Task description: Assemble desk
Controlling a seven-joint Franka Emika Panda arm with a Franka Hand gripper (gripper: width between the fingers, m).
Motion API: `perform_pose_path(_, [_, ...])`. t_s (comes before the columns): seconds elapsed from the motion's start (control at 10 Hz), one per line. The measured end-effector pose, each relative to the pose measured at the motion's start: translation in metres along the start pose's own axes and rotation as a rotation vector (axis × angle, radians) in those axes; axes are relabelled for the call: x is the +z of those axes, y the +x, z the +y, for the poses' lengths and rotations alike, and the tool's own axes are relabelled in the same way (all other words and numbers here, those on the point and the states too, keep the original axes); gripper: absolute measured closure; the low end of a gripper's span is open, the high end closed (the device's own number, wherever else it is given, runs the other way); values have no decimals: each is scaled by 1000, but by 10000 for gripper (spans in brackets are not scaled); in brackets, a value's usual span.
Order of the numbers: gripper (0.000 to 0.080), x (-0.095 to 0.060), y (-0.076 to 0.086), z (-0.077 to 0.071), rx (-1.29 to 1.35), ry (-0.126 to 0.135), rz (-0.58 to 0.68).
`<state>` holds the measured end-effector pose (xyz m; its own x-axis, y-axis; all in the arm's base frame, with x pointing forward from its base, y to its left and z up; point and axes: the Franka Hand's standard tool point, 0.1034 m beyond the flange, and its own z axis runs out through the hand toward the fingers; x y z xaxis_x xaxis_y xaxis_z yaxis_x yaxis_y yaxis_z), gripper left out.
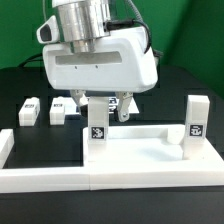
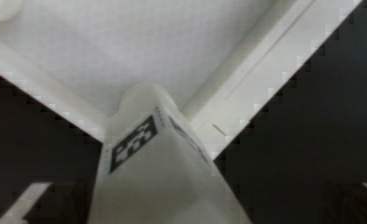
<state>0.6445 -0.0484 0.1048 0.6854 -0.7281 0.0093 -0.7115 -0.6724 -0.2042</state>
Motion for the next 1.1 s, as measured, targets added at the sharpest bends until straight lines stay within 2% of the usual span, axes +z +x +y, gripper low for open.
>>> perform_pose_path(0.2, [150, -1, 6, 8, -375, -9, -1])
perform_pose_path(0.3, [150, 2, 3, 15, -556, -26, -40])
perform_pose_path(0.5, [154, 3, 1, 15, -559, -36, -45])
perform_pose_path(0.6, [309, 3, 1, 16, -549, -37, -45])
perform_pose_path(0.7, [309, 3, 1, 16, -540, -37, -45])
perform_pose_path(0.8, [507, 3, 1, 16, -459, -39, -44])
perform_pose_path(1.1, [506, 3, 2, 17, -215, -45, -37])
